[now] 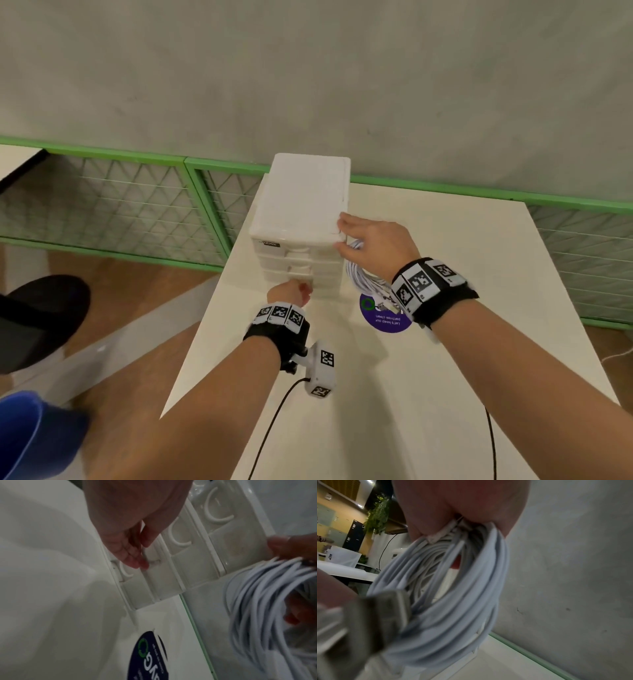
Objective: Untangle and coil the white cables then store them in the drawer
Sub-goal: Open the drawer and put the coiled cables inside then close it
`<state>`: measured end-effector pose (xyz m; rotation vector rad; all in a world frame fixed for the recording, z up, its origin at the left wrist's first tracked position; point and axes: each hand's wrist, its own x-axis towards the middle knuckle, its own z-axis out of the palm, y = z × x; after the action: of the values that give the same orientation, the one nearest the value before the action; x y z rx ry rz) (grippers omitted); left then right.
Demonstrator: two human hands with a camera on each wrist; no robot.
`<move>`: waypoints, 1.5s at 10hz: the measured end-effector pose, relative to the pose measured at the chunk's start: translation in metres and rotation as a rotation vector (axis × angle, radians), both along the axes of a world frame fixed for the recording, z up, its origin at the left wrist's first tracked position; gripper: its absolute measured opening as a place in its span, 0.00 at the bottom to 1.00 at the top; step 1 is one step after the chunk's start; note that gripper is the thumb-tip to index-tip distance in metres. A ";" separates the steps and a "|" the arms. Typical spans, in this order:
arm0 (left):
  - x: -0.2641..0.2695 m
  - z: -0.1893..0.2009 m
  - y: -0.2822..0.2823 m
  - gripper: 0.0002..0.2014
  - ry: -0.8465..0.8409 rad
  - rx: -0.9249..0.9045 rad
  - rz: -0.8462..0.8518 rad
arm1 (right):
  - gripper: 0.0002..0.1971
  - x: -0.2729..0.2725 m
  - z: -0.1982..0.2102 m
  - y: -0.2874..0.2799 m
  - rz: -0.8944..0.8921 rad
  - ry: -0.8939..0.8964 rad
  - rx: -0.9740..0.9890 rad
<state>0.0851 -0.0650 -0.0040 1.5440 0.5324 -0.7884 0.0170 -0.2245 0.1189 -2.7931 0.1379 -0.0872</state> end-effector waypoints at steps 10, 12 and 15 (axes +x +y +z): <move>-0.084 -0.015 0.075 0.09 -0.097 -0.220 -0.020 | 0.21 -0.005 -0.015 0.016 -0.129 -0.141 0.073; -0.087 0.003 0.094 0.16 -0.092 -0.055 -0.486 | 0.20 -0.019 -0.011 0.020 -0.175 -0.169 0.088; -0.078 0.077 0.083 0.16 -0.604 -0.134 -0.421 | 0.18 -0.027 -0.019 0.080 -0.512 -0.388 0.826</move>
<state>0.0075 0.0178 0.0730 1.6872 -0.2916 -0.6053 -0.0102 -0.1448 0.0999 -1.8249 0.6259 -0.5514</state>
